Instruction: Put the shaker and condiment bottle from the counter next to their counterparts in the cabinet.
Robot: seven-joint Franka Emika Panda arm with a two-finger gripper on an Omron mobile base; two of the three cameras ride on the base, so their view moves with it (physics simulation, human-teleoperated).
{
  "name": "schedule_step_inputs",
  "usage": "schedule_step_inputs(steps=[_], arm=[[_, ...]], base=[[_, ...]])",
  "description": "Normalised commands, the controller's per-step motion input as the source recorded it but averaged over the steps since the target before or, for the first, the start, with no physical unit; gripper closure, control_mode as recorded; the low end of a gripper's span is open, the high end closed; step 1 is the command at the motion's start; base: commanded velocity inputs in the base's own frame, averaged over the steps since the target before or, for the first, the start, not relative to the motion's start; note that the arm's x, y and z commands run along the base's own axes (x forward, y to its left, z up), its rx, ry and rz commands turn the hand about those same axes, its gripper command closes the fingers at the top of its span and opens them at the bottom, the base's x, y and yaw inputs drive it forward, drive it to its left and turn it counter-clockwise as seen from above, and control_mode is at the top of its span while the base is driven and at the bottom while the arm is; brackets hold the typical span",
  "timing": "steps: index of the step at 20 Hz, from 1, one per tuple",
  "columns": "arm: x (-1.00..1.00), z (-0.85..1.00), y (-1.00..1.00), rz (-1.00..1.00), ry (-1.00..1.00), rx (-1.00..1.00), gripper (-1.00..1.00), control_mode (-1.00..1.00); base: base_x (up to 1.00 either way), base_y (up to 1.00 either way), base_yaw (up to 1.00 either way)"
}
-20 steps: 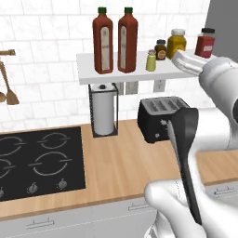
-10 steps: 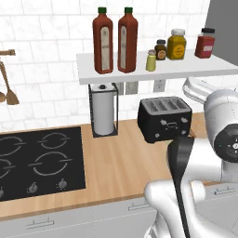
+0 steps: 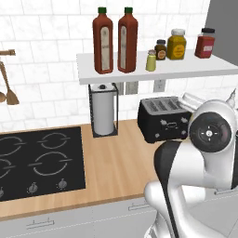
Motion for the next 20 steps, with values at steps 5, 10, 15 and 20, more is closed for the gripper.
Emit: schedule_step_inputs(steps=[5,10,15,20], arm=[[0.09,-0.8,-0.02,0.0,0.04,0.0,-1.0,-1.0],[0.22,-0.86,-0.04,0.0,-0.05,0.0,-1.0,-1.0],[0.19,-0.86,-0.13,0.0,-0.02,0.0,-1.0,-1.0],[0.03,-0.76,-0.22,0.0,-0.01,0.0,-1.0,-1.0]], base=[[0.0,0.0,0.0],[0.0,0.0,0.0],[0.0,0.0,0.0],[0.0,0.0,0.0]])
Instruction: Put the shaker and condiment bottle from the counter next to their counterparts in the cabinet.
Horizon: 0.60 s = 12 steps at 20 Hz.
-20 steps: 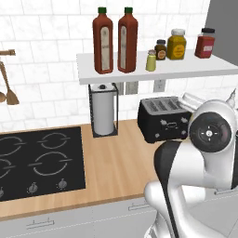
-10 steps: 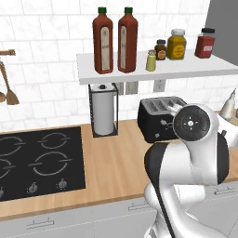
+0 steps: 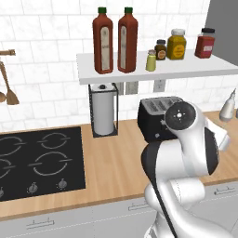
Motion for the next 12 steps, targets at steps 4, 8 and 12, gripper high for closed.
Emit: schedule_step_inputs(steps=[4,8,12], arm=[[-0.01,-0.4,-0.04,0.0,0.0,0.0,-1.0,-1.0],[0.0,-0.59,0.0,0.0,-0.01,0.0,-1.0,-1.0],[0.03,-0.7,-0.1,0.0,-0.08,0.0,-1.0,-1.0]], base=[[0.0,0.0,0.0],[0.0,0.0,0.0],[0.0,0.0,0.0]])
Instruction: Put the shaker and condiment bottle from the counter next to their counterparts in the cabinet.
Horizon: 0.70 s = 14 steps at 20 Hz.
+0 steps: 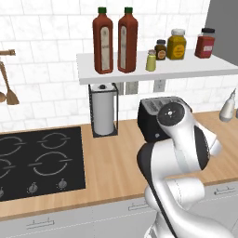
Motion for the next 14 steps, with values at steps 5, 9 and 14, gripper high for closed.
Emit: schedule_step_inputs(steps=[5,9,14], arm=[[0.0,-0.68,-0.16,0.0,-0.13,0.0,-1.0,-1.0],[0.0,-0.65,-0.24,0.0,-0.15,0.0,-1.0,-1.0],[0.07,-0.79,-0.28,0.0,-0.2,0.0,-1.0,-1.0]], base=[[0.0,0.0,0.0],[0.0,0.0,0.0],[0.0,0.0,0.0]])
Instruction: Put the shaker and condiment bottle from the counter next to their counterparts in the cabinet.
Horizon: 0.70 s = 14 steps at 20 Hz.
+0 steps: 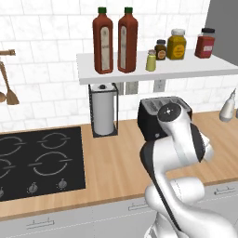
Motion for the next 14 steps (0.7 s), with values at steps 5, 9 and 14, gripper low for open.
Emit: schedule_step_inputs(steps=[5,9,14], arm=[[0.15,-0.88,-0.26,0.0,-0.25,-0.04,-1.0,-1.0],[0.02,-0.88,-0.21,0.0,-0.34,-0.12,-1.0,-1.0],[0.0,-0.98,-0.25,0.0,-0.3,-0.13,-1.0,-1.0]], base=[[0.0,0.0,0.0],[0.0,0.0,0.0],[0.0,0.0,0.0]])
